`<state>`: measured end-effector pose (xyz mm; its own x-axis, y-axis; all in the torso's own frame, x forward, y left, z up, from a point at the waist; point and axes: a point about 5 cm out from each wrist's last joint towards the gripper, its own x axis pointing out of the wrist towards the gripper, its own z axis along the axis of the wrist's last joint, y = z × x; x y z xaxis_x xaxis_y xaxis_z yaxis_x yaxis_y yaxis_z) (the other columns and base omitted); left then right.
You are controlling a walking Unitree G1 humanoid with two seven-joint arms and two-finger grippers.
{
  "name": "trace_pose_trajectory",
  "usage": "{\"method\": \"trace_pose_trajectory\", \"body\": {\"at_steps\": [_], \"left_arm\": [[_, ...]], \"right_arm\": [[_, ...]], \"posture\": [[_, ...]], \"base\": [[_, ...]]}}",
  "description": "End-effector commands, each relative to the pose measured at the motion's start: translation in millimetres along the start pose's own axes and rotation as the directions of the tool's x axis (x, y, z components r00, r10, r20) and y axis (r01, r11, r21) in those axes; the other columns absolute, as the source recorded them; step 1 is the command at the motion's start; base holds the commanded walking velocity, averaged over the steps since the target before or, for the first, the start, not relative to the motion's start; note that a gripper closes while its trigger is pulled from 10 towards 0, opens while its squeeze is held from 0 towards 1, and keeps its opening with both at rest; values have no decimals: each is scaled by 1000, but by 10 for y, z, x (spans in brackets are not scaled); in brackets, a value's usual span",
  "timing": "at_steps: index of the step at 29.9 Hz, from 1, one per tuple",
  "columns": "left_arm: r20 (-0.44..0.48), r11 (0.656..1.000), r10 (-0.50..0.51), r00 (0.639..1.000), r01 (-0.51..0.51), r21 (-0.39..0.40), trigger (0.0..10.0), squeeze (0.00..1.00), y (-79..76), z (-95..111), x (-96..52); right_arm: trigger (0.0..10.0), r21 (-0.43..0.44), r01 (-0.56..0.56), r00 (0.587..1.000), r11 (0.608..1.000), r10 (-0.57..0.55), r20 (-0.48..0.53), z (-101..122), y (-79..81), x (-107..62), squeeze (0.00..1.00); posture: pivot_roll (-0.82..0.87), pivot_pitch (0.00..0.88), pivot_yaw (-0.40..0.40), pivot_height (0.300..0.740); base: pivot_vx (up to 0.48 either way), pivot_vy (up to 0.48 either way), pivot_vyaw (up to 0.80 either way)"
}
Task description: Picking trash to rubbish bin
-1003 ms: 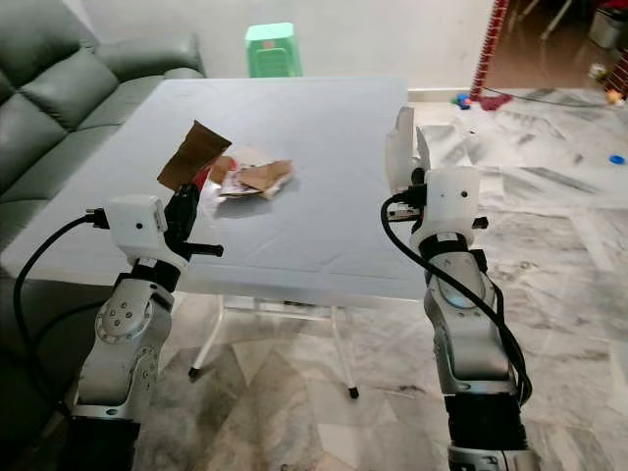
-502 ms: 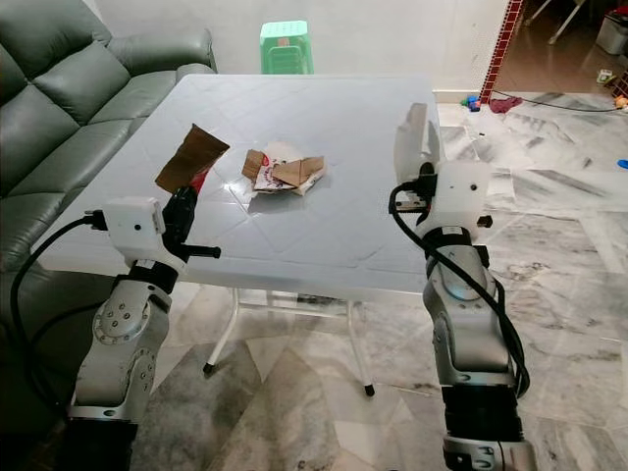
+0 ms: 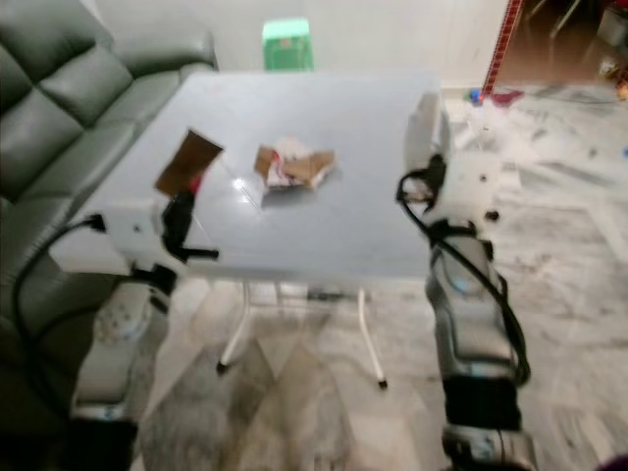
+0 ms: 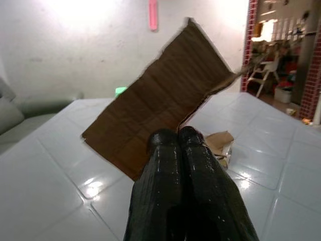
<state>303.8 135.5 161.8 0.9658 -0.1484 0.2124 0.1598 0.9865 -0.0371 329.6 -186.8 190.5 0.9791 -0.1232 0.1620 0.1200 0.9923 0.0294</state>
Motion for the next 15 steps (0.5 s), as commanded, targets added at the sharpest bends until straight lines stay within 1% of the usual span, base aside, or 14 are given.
{"method": "trace_pose_trajectory", "body": {"at_steps": [1, 8, 10, 14, 15], "left_arm": [[-8, 1000, 19, 1000, -19, 12, 0, 0, 89, -1, -20], [-11, 1000, 22, 1000, -22, 13, 0, 0, 96, -1, -21], [-4, 1000, 19, 1000, -18, 23, 0, 0, 95, 5, -21], [0, 1000, 13, 1000, -13, 16, 0, 0, 85, 17, -16], [3, 1000, 10, 1000, -10, 13, 0, 0, 81, 23, -12]], "right_arm": [[10000, 11, -65, 998, 998, 64, 17, 54, 137, -7, 0], [10000, 10, -71, 997, 997, 71, 21, 63, 152, -13, 0], [10000, 8, -70, 997, 997, 70, 19, 63, 140, -12, 0], [10000, 7, -69, 998, 998, 69, 13, 64, 130, -8, 0], [10000, 7, -70, 998, 998, 70, 7, 62, 130, -7, 0]], "posture": [[-52, 32, 78, 740], [-51, 36, 79, 740], [-52, 37, 79, 740], [-54, 37, 79, 740], [-55, 37, 80, 740]], "base": [[0, 315, 0], [0, 296, 0], [0, 0, 0], [0, 0, 0], [0, 0, -800]]}}
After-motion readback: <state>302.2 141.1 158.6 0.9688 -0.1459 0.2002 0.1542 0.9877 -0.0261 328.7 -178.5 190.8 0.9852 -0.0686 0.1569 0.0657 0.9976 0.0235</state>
